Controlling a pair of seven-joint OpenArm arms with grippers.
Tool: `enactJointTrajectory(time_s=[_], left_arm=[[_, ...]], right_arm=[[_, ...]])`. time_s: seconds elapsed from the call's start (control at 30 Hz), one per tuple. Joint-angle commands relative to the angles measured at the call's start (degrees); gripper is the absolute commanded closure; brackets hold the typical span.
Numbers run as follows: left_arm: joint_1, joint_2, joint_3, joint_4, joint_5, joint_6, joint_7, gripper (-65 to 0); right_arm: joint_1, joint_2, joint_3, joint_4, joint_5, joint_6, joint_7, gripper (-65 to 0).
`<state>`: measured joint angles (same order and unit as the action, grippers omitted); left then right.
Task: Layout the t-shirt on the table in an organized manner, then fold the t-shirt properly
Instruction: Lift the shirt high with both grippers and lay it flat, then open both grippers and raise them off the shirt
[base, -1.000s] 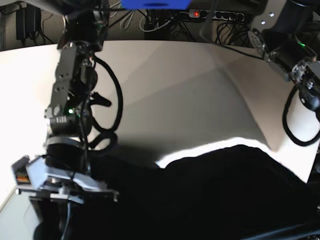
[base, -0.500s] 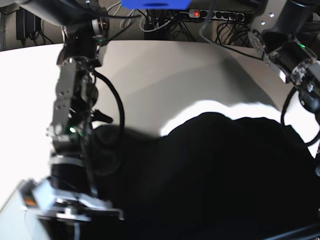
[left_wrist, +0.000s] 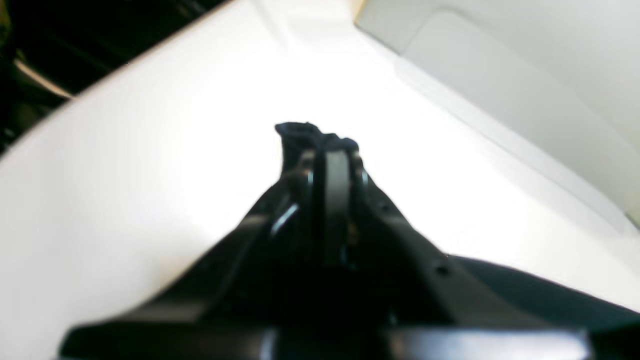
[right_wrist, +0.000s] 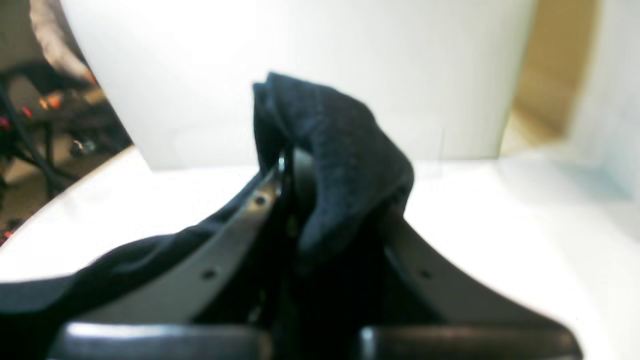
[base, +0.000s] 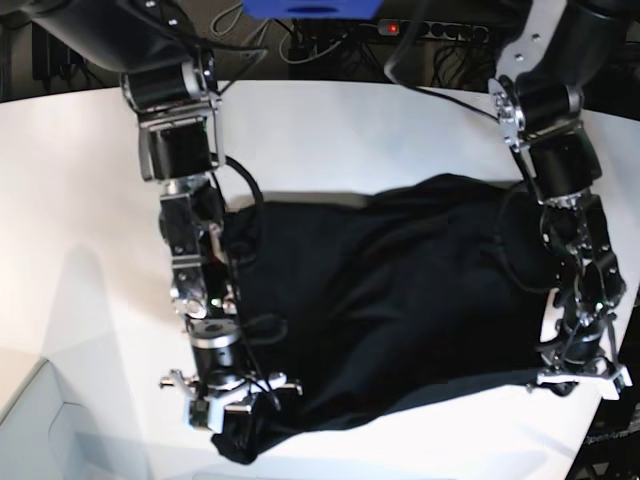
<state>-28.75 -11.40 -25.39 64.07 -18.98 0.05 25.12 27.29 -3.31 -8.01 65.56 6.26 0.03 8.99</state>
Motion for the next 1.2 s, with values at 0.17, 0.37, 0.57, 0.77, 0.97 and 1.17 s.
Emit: enactJointTrajectory(time_s=[0.17, 0.37, 0.57, 0.77, 0.97, 1.17], left_arm=[[-5.49, -1.48, -0.24, -5.57, 0.30, 0.25, -3.63, -5.0], [-9.36, -3.06, 0.20, -7.77, 0.39, 0.25, -3.63, -27.5], [-9.44, -4.82, 1.08, -6.97, -0.14, 0.25, -3.54, -42.5], [0.14, -5.00, -0.94, 5.25, -0.23, 0.25, 2.26, -43.6], [15.79, -3.68, -7.54, 16.06, -0.14, -0.10, 6.66, -43.7], [28.18, -1.74, -8.77, 17.90, -0.23, -0.27, 6.04, -43.8]], right_arm=[[11.88, 1.25, -0.03, -13.74, -0.42, 0.01, 1.95, 0.0], [19.26, 2.48, -0.39, -26.13, -0.50, 0.19, 1.78, -19.0], [15.57, 5.03, 0.49, -22.09, -0.24, 0.01, 1.78, -32.5], [3.70, 7.93, 7.09, -6.35, -0.15, 0.01, -3.41, -32.5], [-11.42, 8.01, 12.10, 10.44, -0.15, 0.10, -8.77, -32.7], [-27.16, 7.58, 12.89, 22.31, -0.15, 0.10, -10.53, -32.8]])
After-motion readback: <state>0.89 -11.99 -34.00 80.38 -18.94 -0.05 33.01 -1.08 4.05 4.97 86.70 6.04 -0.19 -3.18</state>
